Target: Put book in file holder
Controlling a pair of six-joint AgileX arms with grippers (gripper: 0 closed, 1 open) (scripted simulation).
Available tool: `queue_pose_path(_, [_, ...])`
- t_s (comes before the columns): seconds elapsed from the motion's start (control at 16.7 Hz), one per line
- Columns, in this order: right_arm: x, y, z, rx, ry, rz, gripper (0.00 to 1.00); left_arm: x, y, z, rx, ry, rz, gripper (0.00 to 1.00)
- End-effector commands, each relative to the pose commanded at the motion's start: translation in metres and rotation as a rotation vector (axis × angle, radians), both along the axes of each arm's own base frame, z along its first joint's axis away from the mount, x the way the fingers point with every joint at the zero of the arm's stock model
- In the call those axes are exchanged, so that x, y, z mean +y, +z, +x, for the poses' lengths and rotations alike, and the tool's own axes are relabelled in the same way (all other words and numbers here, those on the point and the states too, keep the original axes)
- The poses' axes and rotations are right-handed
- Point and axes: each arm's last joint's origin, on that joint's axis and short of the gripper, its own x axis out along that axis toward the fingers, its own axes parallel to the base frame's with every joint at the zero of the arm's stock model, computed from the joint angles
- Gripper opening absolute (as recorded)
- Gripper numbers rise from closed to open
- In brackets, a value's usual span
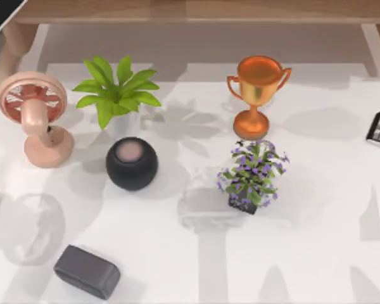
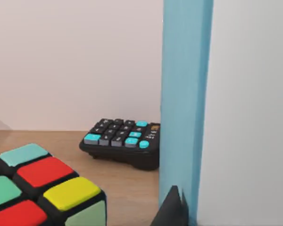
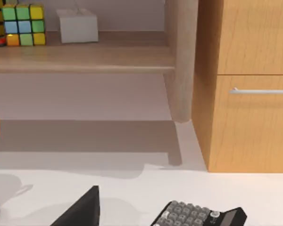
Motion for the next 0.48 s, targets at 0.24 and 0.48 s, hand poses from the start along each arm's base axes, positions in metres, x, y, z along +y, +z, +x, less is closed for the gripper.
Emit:
queue_pose_path(0.24, [0.0, 0.0, 0.0, 0.0, 0.0, 0.0, 1.0, 0.0, 0.0, 0.0, 0.0, 0.0, 0.0, 0.02])
queue_pose_path(0.48, [0.0, 0.0, 0.0, 0.0, 0.0, 0.0, 1.0, 0.0, 0.0, 0.0, 0.0, 0.0, 0.0, 0.0])
